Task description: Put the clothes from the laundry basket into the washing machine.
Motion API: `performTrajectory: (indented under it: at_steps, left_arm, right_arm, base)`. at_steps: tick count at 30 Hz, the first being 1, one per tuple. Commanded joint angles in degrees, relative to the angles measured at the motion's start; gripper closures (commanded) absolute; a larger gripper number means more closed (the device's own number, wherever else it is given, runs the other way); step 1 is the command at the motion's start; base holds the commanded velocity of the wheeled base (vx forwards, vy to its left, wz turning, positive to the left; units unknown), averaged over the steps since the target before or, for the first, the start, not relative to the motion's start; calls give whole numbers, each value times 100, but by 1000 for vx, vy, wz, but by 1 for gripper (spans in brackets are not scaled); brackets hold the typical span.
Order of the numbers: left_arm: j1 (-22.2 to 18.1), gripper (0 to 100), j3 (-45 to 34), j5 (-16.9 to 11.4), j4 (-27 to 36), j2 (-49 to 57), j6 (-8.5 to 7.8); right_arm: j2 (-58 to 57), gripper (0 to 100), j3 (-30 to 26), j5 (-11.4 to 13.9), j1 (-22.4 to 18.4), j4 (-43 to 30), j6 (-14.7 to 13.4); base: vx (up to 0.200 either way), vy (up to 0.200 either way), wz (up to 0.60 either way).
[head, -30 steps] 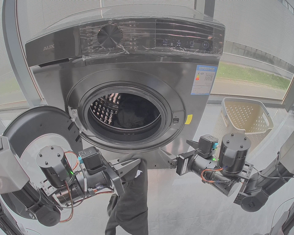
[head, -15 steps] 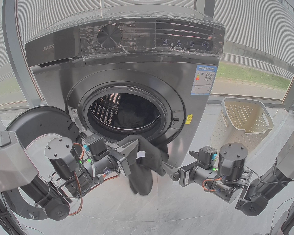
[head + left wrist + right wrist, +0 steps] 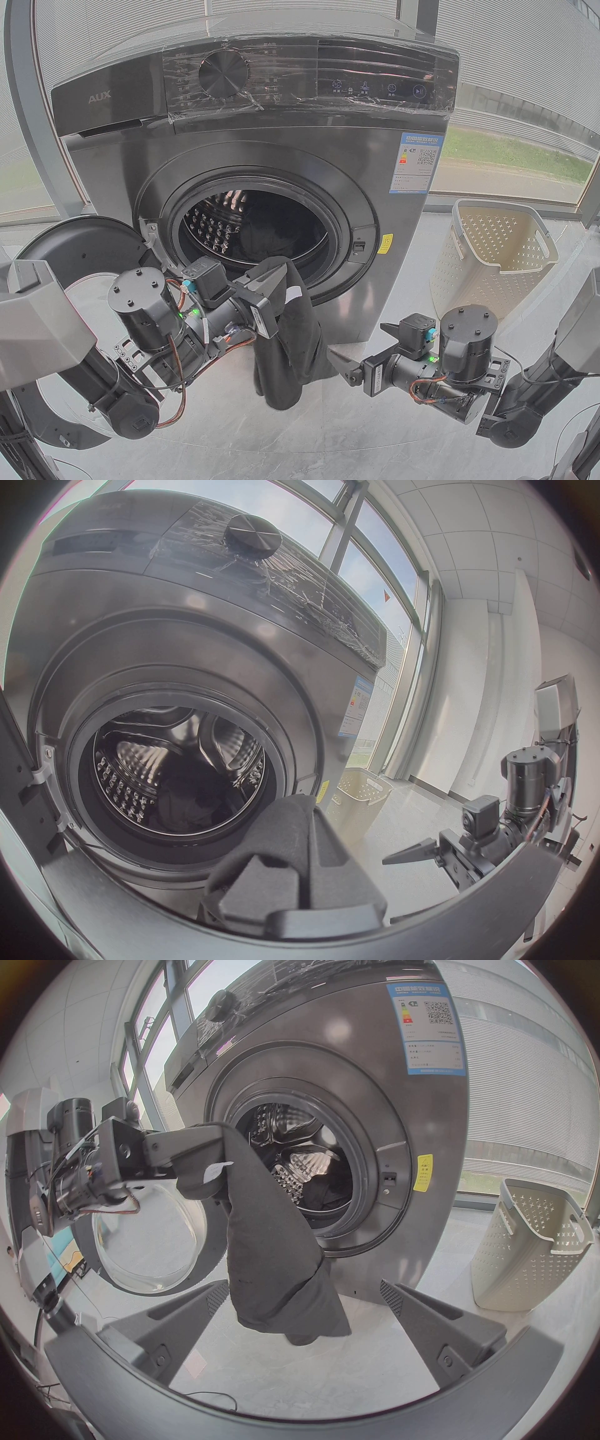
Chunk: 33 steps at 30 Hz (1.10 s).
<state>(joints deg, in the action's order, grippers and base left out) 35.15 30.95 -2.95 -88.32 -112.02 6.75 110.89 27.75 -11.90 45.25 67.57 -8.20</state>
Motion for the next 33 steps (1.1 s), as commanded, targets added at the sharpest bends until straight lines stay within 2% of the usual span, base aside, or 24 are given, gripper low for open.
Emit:
performTrajectory:
  at_steps: [1, 12, 14, 16, 20, 24, 33]
  left_arm:
    - [1, 100, 122, 75, -1, -110, 1]
    - [1, 100, 139, 154, -1, -154, 1]
    - [1, 100, 139, 242, -1, -154, 1]
    - [1, 100, 139, 242, -1, -154, 1]
    - [10, 100, 148, 251, -1, -136, 1]
    - [10, 100, 157, 251, -1, -127, 1]
    - [45, 100, 166, 251, -1, -136, 1]
  right_arm:
    - [135, 0, -32, 30, 142, 19, 3]
    - [337, 0, 12, 118, 441, 98, 12]
    - [443, 0, 20, 232, 537, 212, 73]
    - [592, 0, 47, 311, 476, 300, 144]
    - [935, 0, 214, 320, 230, 336, 355]
    - [1260, 0, 495, 337, 1, 344, 451]
    - [1717, 0, 838, 346, 72, 406, 469]
  base:
    - [0, 0, 0]
    - [0, 0, 0]
    - [0, 0, 0]
    - [0, 0, 0]
    - [0, 0, 0]
    - [0, 0, 0]
    - [0, 0, 0]
